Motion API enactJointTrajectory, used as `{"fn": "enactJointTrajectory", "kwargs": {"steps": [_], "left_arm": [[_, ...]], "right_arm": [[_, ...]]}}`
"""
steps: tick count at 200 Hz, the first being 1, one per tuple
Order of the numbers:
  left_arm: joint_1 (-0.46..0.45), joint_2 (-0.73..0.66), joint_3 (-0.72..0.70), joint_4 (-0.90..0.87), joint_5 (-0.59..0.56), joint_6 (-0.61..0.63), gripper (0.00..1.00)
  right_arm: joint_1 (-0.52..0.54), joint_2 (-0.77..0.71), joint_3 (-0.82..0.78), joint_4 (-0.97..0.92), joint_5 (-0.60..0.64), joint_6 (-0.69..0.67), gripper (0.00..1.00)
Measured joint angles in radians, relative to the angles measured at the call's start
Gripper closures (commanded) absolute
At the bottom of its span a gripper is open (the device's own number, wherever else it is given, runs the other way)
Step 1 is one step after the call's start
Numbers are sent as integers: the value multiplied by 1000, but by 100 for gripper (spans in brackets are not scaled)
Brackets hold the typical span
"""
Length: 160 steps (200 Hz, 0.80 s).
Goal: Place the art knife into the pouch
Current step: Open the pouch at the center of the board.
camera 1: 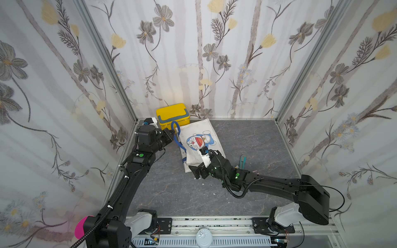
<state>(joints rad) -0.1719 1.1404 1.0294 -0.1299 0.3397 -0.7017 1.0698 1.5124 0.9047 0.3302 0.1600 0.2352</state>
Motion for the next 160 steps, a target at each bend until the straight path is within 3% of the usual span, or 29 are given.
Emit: {"fn": "enactJointTrajectory", "kwargs": {"steps": [37, 56, 101, 160], "left_arm": [[-23, -8, 20, -6, 26, -13, 100], [-32, -24, 27, -18, 32, -14, 100], [-42, -74, 35, -34, 39, -16, 100], [-42, -93, 34, -68, 48, -16, 100]], "right_arm": [[-1, 72, 23, 76, 17, 20, 1], [-1, 116, 53, 121, 41, 32, 13], [-3, 229, 185, 84, 109, 76, 14], [-10, 236, 192, 67, 190, 122, 19]]}}
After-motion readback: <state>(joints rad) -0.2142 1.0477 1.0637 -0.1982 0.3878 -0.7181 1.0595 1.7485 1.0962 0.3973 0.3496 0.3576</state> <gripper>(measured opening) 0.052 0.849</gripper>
